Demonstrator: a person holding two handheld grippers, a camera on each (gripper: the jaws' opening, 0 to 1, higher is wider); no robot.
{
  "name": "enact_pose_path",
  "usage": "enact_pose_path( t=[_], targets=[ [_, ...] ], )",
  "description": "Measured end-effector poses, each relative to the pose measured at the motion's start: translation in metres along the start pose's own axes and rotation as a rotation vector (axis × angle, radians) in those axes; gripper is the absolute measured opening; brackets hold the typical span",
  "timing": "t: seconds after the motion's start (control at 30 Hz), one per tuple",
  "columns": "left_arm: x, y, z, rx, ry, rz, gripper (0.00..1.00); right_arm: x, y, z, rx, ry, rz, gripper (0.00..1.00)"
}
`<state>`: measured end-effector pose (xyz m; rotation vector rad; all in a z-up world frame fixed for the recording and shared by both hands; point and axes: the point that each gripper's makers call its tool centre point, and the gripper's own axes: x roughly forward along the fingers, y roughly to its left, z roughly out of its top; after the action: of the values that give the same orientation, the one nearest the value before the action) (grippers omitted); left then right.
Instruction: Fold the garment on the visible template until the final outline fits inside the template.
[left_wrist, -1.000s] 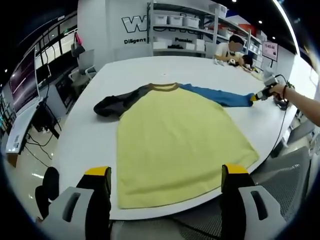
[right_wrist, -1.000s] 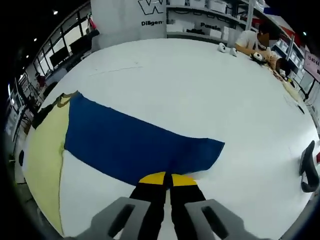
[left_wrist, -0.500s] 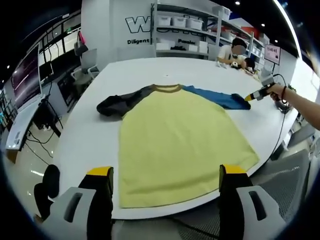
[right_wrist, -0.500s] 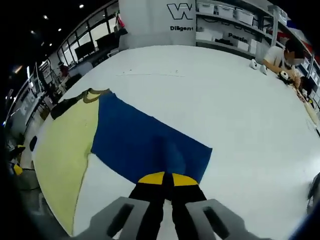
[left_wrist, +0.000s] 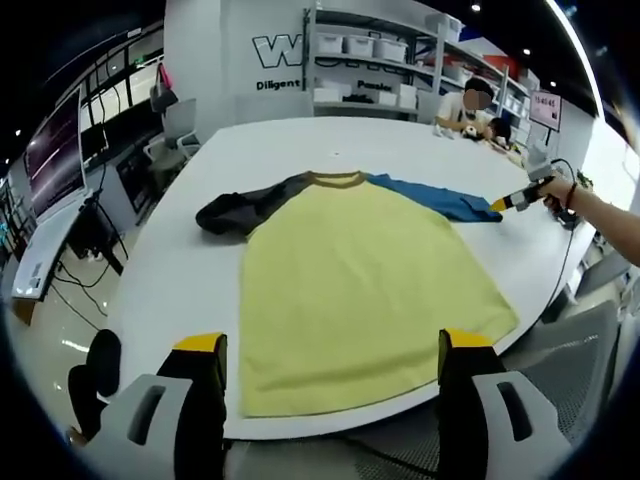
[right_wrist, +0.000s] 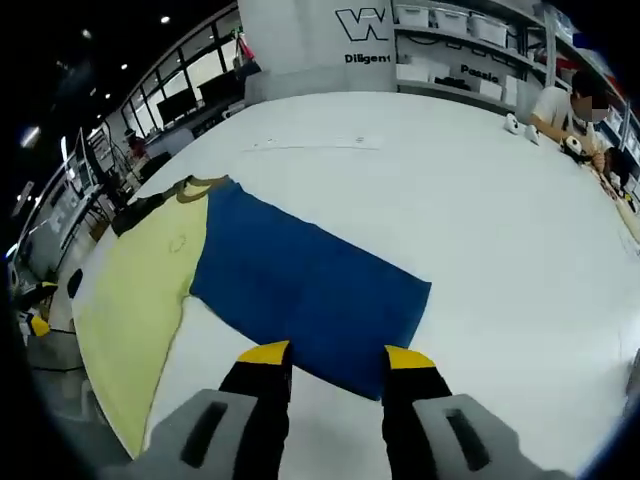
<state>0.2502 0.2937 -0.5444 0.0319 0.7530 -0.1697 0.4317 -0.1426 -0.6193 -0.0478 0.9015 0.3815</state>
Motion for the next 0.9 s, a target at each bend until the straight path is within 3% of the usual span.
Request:
enact_pose_path(
  t=[0.1, 0.23, 0.4, 0.5, 0.53, 0.7, 0.9],
  targets=[
    [0.0, 0.001, -0.001, -0.003, 0.003, 0.002, 0.87, 0.001, 0.012, -0.001, -0.098, -0.011, 0.023, 0.3],
    [0.0, 0.002, -0.002, -0.003, 0.006, 0.004, 0.86, 0.01, 0.013, -0.002, -0.221, -0.012, -0.004, 0.22],
    [-0.001, 0.002, -0.002, -0.008, 0.003, 0.004, 0.86, 0.023, 0.013, 0.0, -0.29, -0.027, 0.002, 0.15],
    [-0.002, 0.002, -0.002, -0.009, 0.002, 0.003, 0.86, 0.026, 0.012, -0.003, -0.33, 0.005, -0.011, 0.0],
    [-0.002, 0.002, -0.002, -0.007, 0.002, 0.003, 0.86, 0.026, 0.011, -0.003, -0.346, 0.004, -0.017, 0.0],
    [-0.002, 0.002, -0.003, 0.017, -0.001, 0.007, 0.87, 0.024, 0.008, 0.002, -0.291, -0.002, -0.024, 0.0],
    [-0.003, 0.002, 0.002, 0.01, -0.013, -0.003, 0.87, 0.014, 0.006, 0.024, -0.139, -0.043, -0.035, 0.0]
  ],
)
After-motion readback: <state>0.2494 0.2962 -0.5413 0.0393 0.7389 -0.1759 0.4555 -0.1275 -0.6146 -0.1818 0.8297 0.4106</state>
